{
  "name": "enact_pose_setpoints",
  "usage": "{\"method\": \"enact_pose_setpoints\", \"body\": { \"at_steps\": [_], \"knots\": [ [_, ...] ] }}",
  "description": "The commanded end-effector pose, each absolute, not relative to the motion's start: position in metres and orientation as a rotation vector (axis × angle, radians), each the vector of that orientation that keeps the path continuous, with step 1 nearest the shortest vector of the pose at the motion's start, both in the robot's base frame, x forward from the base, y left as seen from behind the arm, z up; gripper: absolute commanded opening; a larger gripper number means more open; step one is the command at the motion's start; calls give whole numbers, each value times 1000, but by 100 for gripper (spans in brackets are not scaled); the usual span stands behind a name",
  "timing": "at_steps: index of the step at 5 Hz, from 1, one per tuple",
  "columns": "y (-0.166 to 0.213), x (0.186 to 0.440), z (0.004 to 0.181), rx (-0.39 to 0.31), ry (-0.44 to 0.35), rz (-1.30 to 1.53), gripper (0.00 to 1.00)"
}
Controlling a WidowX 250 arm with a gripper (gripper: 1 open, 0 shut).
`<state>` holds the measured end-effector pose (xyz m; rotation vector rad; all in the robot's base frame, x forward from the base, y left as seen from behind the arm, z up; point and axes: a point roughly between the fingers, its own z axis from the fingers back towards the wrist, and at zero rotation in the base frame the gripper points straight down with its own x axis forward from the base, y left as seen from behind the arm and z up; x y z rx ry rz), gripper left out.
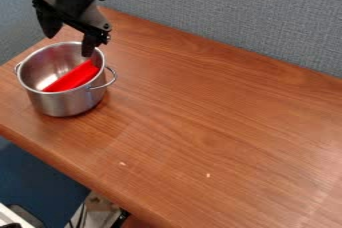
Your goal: Put the red object in the metal pot
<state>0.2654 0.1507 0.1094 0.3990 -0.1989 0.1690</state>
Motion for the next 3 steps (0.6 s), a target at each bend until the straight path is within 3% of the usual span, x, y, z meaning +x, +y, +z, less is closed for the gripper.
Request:
{"method": "enact_pose_setpoints", "body": {
  "at_steps": [1,2,3],
  "knots": [
    [155,270,141,397,-226,208,100],
    [155,272,168,349,-235,262,100],
    [162,269,185,313,-225,259,100]
  ]
}}
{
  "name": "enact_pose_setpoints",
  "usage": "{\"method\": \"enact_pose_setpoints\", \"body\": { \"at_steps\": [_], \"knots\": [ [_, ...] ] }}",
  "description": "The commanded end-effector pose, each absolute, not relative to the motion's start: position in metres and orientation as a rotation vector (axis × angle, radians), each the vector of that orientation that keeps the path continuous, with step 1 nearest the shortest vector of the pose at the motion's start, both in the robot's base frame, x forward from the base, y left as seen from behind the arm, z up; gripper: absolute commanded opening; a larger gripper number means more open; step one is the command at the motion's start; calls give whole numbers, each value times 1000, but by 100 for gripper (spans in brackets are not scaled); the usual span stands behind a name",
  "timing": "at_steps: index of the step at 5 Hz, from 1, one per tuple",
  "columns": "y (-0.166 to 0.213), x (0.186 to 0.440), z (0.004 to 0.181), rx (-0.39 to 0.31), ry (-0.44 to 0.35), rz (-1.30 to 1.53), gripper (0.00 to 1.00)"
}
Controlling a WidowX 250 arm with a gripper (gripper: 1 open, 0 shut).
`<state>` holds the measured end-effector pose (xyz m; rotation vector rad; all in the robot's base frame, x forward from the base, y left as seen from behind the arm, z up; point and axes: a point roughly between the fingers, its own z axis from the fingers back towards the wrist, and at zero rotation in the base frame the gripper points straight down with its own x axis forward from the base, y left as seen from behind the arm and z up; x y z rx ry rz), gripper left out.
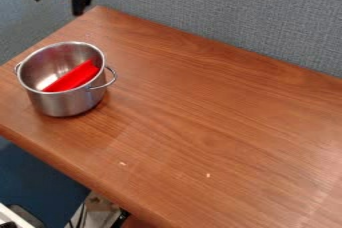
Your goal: Put the red object in the metal pot
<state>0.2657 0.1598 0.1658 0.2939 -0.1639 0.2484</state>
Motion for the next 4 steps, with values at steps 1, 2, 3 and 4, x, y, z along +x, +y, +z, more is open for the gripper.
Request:
{"method": "enact_pose_setpoints", "body": {
  "at_steps": [1,2,3,4],
  "knots": [
    [163,266,188,279,-218,174,100],
    [172,261,191,293,-200,143,100],
    [143,262,191,227,-201,151,100],
    [111,264,181,181,-198,144,100]
  ]
}}
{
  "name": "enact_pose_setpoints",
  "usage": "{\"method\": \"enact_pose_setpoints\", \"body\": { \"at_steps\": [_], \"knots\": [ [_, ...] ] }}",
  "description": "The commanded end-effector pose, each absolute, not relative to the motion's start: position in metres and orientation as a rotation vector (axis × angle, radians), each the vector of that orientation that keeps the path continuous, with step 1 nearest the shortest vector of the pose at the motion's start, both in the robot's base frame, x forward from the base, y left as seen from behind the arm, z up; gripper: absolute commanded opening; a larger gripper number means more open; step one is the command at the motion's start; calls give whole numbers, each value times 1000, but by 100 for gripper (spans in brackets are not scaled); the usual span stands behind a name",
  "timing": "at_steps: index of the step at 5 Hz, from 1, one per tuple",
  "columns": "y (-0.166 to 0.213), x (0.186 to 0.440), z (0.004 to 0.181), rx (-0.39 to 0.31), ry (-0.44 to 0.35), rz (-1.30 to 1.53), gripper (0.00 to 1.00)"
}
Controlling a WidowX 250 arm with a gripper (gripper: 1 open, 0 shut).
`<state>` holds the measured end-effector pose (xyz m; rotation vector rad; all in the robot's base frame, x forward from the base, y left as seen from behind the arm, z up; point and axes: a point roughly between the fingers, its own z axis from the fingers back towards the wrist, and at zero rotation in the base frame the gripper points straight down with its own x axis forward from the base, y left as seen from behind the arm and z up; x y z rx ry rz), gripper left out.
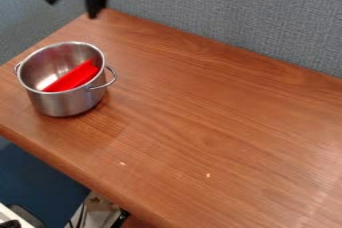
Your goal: Put the red object in the metal pot
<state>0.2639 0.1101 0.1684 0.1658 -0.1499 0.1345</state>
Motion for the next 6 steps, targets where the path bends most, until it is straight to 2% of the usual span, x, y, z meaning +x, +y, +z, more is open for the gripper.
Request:
{"method": "enact_pose_setpoints", "body": {
  "at_steps": [1,2,3,4,5,6],
  "knots": [
    [120,264,172,150,-160,125,100],
    [133,262,169,133,-129,129,100],
    [141,261,182,134,-126,212,100],
    [138,261,179,148,-126,230,0],
    [132,256,173,159,-144,201,100],
    [130,254,168,171,-171,178,100]
  ]
}}
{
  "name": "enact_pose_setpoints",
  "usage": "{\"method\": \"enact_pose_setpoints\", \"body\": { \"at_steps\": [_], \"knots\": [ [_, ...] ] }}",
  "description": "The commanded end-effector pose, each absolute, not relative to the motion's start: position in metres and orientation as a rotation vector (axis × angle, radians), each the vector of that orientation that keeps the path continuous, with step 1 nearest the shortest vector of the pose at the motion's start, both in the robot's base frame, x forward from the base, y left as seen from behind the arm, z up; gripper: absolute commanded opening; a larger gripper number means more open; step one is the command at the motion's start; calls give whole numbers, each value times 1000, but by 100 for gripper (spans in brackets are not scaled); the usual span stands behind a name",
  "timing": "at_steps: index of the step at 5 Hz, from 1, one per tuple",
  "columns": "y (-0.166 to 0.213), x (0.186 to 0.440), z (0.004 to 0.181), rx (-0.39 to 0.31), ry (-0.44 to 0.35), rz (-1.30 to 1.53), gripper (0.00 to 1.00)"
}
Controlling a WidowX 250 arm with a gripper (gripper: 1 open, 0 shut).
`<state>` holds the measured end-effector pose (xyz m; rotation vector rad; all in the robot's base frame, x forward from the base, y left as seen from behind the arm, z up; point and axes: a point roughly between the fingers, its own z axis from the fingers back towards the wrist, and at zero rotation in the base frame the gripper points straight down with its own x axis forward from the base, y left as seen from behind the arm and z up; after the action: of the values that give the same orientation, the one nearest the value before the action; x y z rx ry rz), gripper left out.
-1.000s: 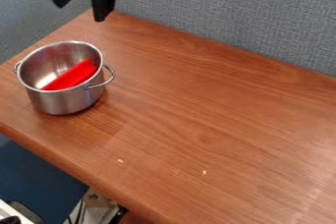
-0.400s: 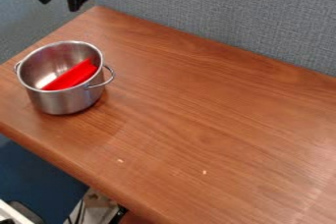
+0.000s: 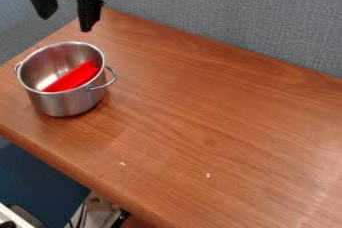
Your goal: Put the red object in the metal pot
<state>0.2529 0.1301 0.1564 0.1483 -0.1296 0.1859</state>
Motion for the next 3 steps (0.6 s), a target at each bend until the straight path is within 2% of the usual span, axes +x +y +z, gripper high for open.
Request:
{"method": "enact_pose_setpoints", "body": {
  "at_steps": [1,2,3],
  "knots": [
    [128,250,165,180,-193,155,100],
    [129,252,152,182,-192,137,100],
    [130,256,141,179,-200,119,0]
  ]
}}
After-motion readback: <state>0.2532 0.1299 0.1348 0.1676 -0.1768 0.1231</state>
